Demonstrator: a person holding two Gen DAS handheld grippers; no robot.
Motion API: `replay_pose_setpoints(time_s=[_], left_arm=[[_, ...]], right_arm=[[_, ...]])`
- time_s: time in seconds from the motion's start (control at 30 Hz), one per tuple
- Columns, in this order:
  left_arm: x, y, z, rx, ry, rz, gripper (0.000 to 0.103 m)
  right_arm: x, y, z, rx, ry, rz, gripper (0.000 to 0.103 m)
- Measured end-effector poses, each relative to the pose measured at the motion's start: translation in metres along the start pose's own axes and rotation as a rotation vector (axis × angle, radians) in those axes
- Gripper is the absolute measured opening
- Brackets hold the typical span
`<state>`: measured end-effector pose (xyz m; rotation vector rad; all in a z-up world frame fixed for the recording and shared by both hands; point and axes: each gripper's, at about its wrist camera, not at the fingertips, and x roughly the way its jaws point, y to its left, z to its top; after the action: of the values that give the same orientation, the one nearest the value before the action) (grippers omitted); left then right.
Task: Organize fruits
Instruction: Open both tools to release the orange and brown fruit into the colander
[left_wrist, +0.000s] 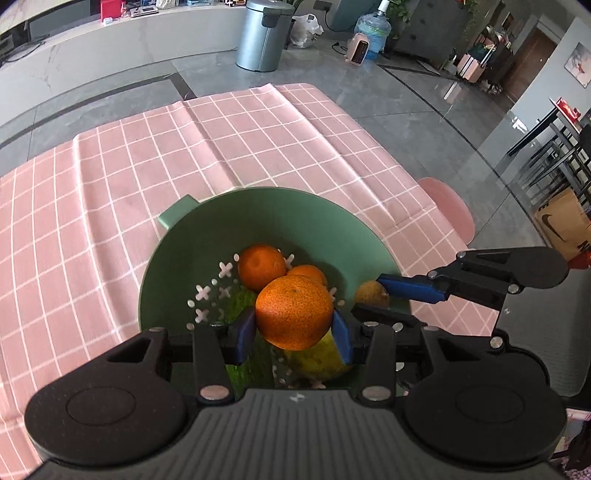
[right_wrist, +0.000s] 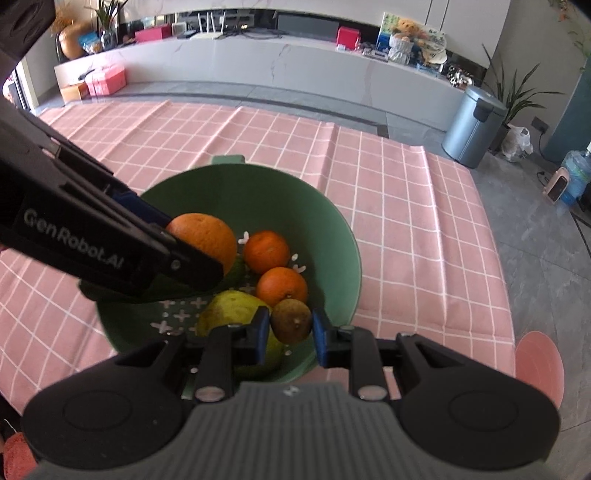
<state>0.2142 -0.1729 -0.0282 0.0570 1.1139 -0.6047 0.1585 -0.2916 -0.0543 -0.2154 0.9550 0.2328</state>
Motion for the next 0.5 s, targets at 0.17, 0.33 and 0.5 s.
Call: replay_pose_setpoints(time_s=[0.17,0.33,0.5], left_arm=[[0.013,0.002,0.002,0.001,0.024,-0.004,0.05],[0.019,0.005,0.0,-0.005,0.033,-0.003,0.051],[0.017,0.007,0.0,-0.011,0.03,-0.007,0.052]], right_arm=[[0.011,-0.004,0.002,0.004,0.019,-0.006,0.021],[0.016,-0.003,0.004,0.005,0.027,-0.002,0.021],[0.017,-0.004,0.006,0.008,0.028,0.0,0.021]])
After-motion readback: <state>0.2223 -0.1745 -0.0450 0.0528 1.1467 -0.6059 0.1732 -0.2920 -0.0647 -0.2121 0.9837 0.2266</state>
